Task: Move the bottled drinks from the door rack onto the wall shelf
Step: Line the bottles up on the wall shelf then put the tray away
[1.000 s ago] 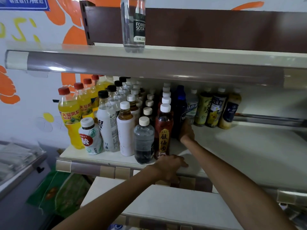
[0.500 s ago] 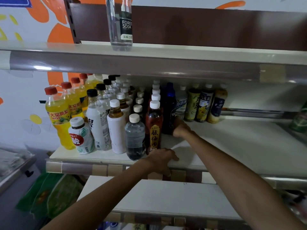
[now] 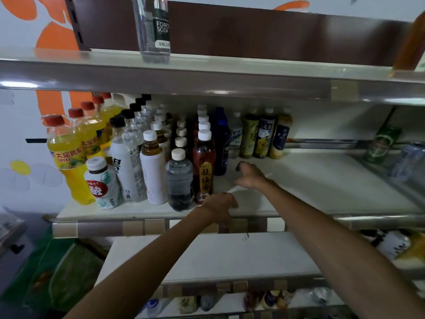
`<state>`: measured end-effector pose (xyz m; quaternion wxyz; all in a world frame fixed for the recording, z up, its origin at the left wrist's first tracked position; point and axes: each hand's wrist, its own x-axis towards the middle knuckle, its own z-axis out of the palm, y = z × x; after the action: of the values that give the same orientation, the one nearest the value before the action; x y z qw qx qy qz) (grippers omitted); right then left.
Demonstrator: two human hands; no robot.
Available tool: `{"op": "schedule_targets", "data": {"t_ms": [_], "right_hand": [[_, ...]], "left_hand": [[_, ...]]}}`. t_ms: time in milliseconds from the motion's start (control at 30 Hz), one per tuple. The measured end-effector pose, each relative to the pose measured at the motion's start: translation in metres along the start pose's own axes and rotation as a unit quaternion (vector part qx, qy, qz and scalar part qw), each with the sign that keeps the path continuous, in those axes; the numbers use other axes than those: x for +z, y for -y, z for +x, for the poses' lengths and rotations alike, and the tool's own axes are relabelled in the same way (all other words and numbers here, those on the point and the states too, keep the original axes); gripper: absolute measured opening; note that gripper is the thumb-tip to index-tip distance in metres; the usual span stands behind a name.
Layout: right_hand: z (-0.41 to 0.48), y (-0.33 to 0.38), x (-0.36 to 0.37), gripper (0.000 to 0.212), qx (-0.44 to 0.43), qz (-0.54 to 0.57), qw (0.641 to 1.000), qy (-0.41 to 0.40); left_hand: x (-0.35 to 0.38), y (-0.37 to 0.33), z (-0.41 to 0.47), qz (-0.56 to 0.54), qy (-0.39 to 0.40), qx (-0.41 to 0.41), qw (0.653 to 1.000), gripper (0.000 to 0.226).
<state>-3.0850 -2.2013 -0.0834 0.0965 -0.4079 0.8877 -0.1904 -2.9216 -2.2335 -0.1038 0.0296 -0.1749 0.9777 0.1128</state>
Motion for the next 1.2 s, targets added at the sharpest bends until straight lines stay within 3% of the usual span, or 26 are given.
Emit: {"op": "schedule_targets", "data": {"t_ms": [400, 667, 900, 1067, 1200], "right_hand": [[-0.057, -0.032, -0.015, 0.034, 0.031, 0.050, 0.997, -0.049], [-0.109, -0.038, -0.022, 0.024, 0.022, 0.034, 0.996, -0.074], [-0.183, -0.040, -0.017, 0.018, 0.004, 0.024, 0.996, -0.081], [-0.248, -0.051, 0.004, 0.021, 0.027, 0.019, 0.997, -0.071], [-0.299, -0.063, 0.020, 0.039, 0.074, 0.022, 0.996, -0.047]], "left_hand": [[0.005, -0.012, 0.000, -0.027, 0.000, -0.041, 0.999, 0.059], [0.014, -0.023, -0.020, 0.090, -0.023, -0.067, 0.993, 0.054], [0.039, -0.039, -0.064, 0.144, -0.123, -0.039, 0.981, 0.073], [0.055, -0.072, -0.117, 0.158, -0.161, -0.011, 0.974, 0.055], [0.085, -0.094, -0.158, 0.141, -0.138, 0.011, 0.980, 0.038]]}}
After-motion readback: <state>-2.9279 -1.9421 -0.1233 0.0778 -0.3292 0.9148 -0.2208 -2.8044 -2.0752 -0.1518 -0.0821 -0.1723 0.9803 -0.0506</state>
